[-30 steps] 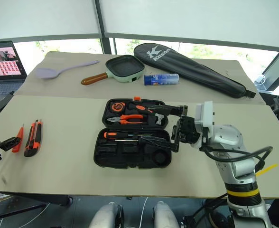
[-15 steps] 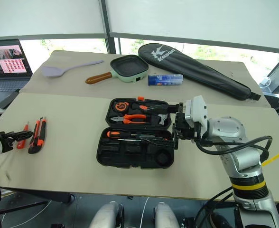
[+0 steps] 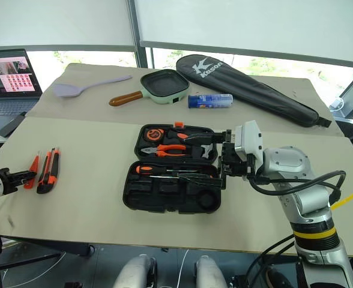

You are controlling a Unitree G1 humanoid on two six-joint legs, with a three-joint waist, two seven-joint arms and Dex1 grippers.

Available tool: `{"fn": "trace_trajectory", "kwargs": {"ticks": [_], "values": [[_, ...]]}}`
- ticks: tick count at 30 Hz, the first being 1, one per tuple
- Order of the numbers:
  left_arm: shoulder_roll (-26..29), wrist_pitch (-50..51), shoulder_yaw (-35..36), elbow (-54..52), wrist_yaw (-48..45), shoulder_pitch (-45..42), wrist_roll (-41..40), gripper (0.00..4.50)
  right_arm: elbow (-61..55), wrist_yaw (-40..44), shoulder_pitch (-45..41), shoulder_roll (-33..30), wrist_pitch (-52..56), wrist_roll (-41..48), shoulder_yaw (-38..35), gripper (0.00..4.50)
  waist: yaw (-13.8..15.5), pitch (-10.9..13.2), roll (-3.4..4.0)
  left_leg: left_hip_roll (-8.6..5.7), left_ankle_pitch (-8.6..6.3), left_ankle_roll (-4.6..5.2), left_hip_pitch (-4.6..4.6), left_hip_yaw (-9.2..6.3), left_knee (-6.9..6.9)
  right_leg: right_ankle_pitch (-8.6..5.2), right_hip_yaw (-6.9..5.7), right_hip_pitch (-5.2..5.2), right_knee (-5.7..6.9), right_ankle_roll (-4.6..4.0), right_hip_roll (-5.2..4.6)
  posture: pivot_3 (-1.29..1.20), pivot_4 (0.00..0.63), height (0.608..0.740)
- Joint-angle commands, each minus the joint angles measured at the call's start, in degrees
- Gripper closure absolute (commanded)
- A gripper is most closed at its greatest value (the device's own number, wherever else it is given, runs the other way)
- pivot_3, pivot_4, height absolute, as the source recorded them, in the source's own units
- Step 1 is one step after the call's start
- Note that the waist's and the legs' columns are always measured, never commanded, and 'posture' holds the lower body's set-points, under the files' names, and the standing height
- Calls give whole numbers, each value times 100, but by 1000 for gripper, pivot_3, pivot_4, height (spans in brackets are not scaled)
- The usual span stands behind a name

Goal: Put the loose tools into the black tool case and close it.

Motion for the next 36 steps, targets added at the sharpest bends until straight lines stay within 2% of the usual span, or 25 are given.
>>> {"fn": "trace_trajectory", "kwargs": {"ticks": [1, 5, 8, 12, 17, 19, 22, 29, 36], "values": [[-76, -686, 550, -345, -231, 185, -139, 4095, -30, 0, 93, -91, -42, 86, -273, 0, -24, 0, 0, 2, 0, 0, -2, -1, 0, 0, 0, -4, 0, 0, 0, 0, 150, 740], [-276, -2516, 861, -1298, -1780, 457, -460, 4095, 87, 193, 296, -310, -56, 201, -600, 0, -22, 0, -18, 6, 0, 0, -18, -3, 0, 1, -3, -14, 0, -2, 0, 0, 150, 740], [-397, -3208, 400, -1995, -2916, 697, -537, 4095, 186, 331, 521, -606, -91, 82, -789, 0, 41, 0, -18, 4, 0, -1, -35, -3, 4, 3, -11, -20, -8, 0, -15, 0, 150, 740], [-433, -3374, -870, -3126, -3771, 438, -359, 4095, 220, 327, 920, -857, -86, -5, -1015, 0, 61, 0, -15, 0, -1, 2, -35, 0, 4, 2, -10, -14, -12, 1, -13, 0, 150, 740], [-234, -3423, -2546, -3584, -3966, -58, 875, 4095, -91, 133, 1333, -936, 129, 124, -1181, 0, 5, 1, -12, 0, 0, 2, -34, -1, 6, 1, 3, -13, -10, 2, 14, 0, 150, 740], [-534, -3131, -2983, -3722, -3909, -428, 952, 4095, -308, -33, 1487, -921, 253, 231, -1274, 0, -22, 2, -10, 1, 0, 3, -34, -3, 6, 1, 13, -17, -8, 3, 23, 0, 150, 740], [-689, -3199, -3601, -3666, -4053, -838, 1406, 4095, -568, -147, 1767, -918, 339, 288, -1377, 0, -6, 2, -10, 1, 0, 3, -38, -8, 11, 0, 14, -17, -6, 5, 24, 0, 150, 740], [-1156, -3154, -4482, -3376, -4123, -1491, 2131, 4095, -877, -374, 2102, -899, 439, 386, -1501, 0, 26, 1, -6, -5, 0, 5, -39, -13, 33, 0, 13, -3, -8, 15, 22, 0, 150, 740], [-1422, -3091, -4815, -3146, -4083, -1751, 2544, 4095, -1033, -496, 2270, -886, 495, 445, -1539, 0, 46, -4, 2, -5, -1, 7, -33, -18, 48, 1, 12, 12, -5, 18, 23, 0, 150, 740]]}}
